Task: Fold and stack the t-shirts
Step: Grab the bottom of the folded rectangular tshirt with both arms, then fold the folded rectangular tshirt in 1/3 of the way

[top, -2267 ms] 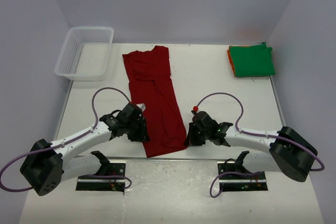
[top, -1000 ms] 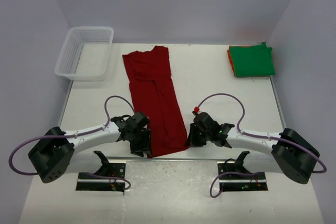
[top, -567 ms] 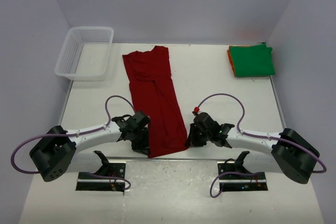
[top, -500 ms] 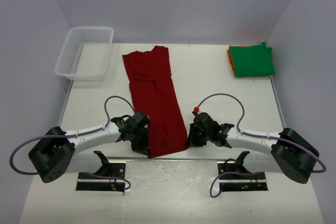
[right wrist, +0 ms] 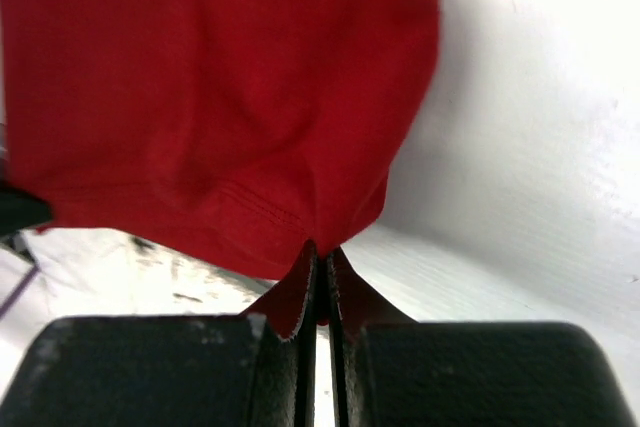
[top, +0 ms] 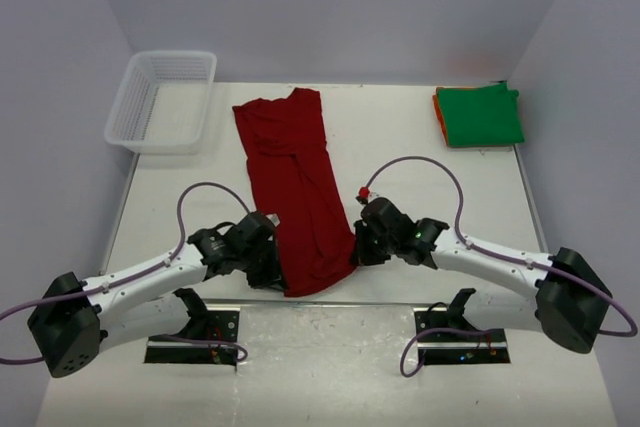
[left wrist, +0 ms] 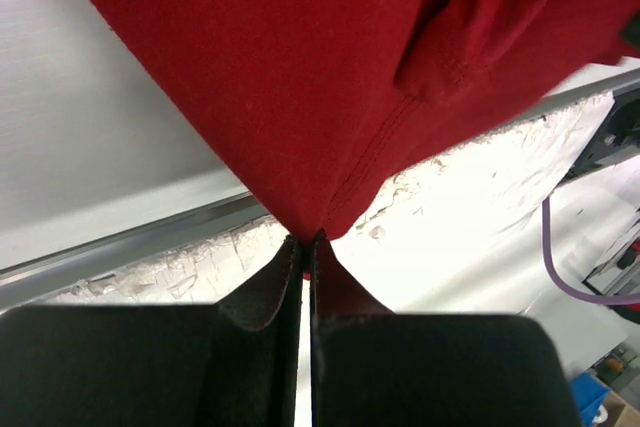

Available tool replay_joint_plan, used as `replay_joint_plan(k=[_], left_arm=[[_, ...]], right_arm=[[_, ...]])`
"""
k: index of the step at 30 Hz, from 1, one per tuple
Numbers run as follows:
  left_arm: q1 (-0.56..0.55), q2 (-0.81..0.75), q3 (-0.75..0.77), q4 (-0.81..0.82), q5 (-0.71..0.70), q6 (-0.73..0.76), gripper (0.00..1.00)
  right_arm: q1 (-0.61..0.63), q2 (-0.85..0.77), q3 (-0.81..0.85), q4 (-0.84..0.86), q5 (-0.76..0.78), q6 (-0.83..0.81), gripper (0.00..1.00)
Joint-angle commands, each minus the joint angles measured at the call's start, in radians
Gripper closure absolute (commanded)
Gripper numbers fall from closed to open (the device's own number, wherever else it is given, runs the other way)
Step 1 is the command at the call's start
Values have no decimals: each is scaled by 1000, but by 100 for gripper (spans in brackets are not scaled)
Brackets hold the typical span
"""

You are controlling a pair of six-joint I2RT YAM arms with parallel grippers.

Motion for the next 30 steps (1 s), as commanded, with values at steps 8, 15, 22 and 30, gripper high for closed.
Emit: replay_joint_plan(k=[8,15,22,30], left_arm=[[122,65,76,-5,-41,59,100],[358,193,278,-9,-118,289,100],[397,367,501,-16,-193,361,100],[529,456,624,-22,-229,412,100]], right_arm=[[-69,117,422,-207,52,-168,100],[-200,324,643,-233,-43,-281,100],[-276,549,886,-284,-100,-358,100],[-344,769,1168,-370,-178,-432,100]])
